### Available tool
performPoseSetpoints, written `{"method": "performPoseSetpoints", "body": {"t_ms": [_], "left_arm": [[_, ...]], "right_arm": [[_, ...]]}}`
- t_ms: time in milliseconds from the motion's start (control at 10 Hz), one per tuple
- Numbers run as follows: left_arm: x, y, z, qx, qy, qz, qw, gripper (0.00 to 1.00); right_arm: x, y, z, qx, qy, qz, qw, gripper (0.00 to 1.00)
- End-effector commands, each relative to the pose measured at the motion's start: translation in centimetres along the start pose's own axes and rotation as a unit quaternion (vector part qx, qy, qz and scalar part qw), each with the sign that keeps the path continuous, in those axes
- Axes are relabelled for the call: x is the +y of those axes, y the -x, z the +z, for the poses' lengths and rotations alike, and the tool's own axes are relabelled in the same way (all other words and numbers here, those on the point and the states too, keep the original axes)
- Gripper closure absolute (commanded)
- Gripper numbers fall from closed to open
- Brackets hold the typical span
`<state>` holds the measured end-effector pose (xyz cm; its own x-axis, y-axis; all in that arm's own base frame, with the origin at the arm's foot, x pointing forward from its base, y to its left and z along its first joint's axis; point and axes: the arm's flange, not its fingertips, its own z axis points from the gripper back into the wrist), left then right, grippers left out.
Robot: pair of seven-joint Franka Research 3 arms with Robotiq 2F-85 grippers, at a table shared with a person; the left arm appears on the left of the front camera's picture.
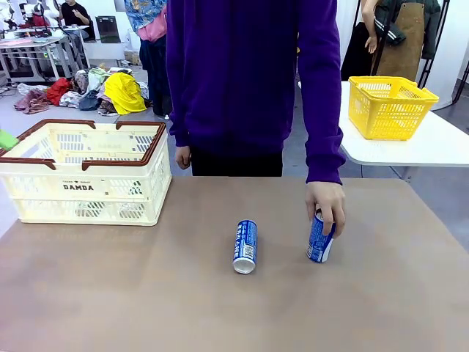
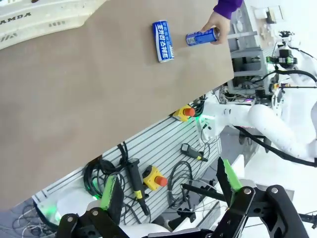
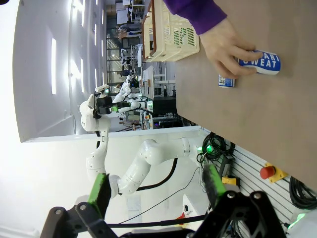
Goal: Place the drinks into the Shopping basket.
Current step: Pick up one drink and place it into the Shopping basket.
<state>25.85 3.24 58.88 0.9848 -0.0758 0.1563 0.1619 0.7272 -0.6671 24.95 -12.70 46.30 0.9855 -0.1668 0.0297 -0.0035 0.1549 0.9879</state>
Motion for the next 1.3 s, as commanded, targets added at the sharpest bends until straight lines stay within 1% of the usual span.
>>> {"method": "performPoseSetpoints", "body": {"t_ms": [0,100,200,300,400,500,700,800,900,1000,1100,1200], "left_arm": [[-0.6,-0.9,-1.4,-0.009,-0.004,0.018,1.000,0.00],[-1.3,-1.8,-3.0,-0.011,-0.025,0.033,0.999,0.00],[-2.0,-3.0,-4.8,-0.032,-0.041,0.066,0.996,0.00],[-3.2,-4.3,-7.2,-0.051,-0.065,0.089,0.993,0.00],[-5.1,-5.8,-10.2,-0.059,-0.102,0.099,0.988,0.00],[-7.0,-7.2,-13.0,-0.070,-0.148,0.099,0.981,0.00],[-10.8,-9.8,-18.5,-0.067,-0.212,0.072,0.972,0.00],[-12.7,-11.3,-21.9,-0.066,-0.248,0.059,0.965,0.00],[-14.3,-12.3,-25.0,-0.054,-0.264,0.038,0.962,0.00],[-15.6,-13.0,-28.2,-0.058,-0.281,0.027,0.958,0.00],[-16.5,-13.1,-31.1,-0.074,-0.301,0.022,0.950,0.00],[-17.0,-12.8,-33.7,-0.114,-0.315,0.021,0.942,0.00]], "right_arm": [[0.8,-0.3,-0.1,-0.006,-0.012,-0.006,1.000,0.00],[0.8,-0.3,-0.1,-0.006,-0.012,-0.006,1.000,0.00],[0.8,-0.3,-0.1,-0.006,-0.012,-0.006,1.000,0.00],[0.8,-0.3,-0.1,-0.006,-0.012,-0.006,1.000,0.00],[0.8,-0.3,-0.1,-0.006,-0.012,-0.006,1.000,0.00],[0.8,-0.3,-0.1,-0.006,-0.012,-0.006,1.000,0.00],[0.8,-0.3,-0.1,-0.006,-0.012,-0.006,1.000,0.00],[0.8,-0.3,-0.1,-0.006,-0.012,-0.006,1.000,0.00],[0.8,-0.3,-0.1,-0.006,-0.012,-0.006,1.000,0.00],[0.8,-0.3,-0.1,-0.006,-0.012,-0.006,1.000,0.00],[0.8,-0.3,-0.1,-0.006,-0.012,-0.006,1.000,0.00],[0.8,-0.3,-0.1,-0.006,-0.012,-0.006,1.000,0.00]]}}
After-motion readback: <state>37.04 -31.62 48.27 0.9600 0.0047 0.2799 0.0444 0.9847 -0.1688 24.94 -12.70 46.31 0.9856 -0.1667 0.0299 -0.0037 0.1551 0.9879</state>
